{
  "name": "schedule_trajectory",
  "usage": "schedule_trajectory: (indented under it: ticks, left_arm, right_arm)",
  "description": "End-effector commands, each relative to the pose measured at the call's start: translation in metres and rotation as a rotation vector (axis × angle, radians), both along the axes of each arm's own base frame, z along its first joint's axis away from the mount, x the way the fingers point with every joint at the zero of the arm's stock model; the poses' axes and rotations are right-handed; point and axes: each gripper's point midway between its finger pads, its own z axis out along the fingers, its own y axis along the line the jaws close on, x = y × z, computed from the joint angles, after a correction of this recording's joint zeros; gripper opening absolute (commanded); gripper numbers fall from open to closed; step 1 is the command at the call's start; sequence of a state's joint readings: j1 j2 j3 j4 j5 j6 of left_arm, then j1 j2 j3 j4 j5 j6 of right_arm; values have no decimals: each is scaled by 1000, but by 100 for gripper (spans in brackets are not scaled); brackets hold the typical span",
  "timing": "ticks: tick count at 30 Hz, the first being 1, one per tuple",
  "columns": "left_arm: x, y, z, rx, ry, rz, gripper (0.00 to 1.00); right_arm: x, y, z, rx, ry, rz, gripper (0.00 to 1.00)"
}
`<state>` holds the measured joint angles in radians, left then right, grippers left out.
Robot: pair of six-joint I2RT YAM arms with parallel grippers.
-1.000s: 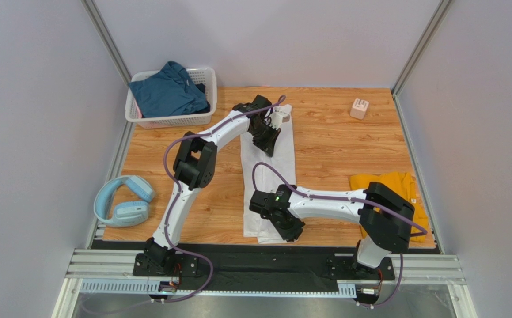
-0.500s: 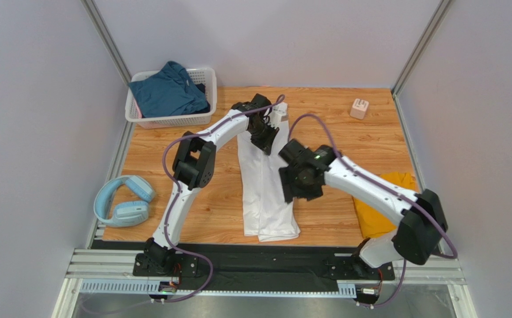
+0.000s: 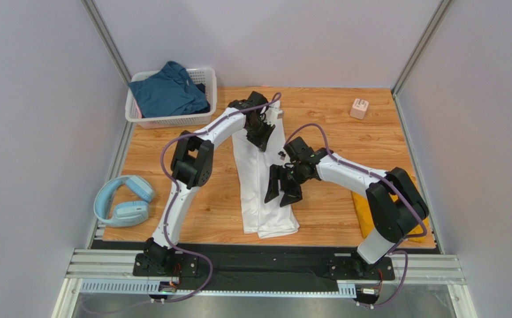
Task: Fold and stack the t-shirts
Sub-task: Grab the bottom of the folded rectangular tshirt with both arms
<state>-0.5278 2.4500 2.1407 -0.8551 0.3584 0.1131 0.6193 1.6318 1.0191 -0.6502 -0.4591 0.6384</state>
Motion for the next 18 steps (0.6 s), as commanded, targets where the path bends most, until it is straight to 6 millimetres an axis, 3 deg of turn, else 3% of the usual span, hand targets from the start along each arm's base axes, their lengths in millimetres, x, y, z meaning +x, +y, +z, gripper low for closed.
schedule_trajectory:
  ticks: [1, 3, 14, 18]
  left_arm:
    - [17, 1, 32, -2, -99, -3, 18]
    - [18, 2, 28, 3, -97, -4, 18]
    - [20, 1, 28, 3, -99, -3, 19]
    - [20, 4, 28, 14, -99, -5, 19]
  right_arm:
    - [3, 39, 41, 266, -23, 76, 65]
    - [-3, 39, 35, 273, 14, 81, 65]
    - [-68, -2, -31, 165, 243, 54, 64]
    - [-80, -10, -34, 143, 279, 63, 63]
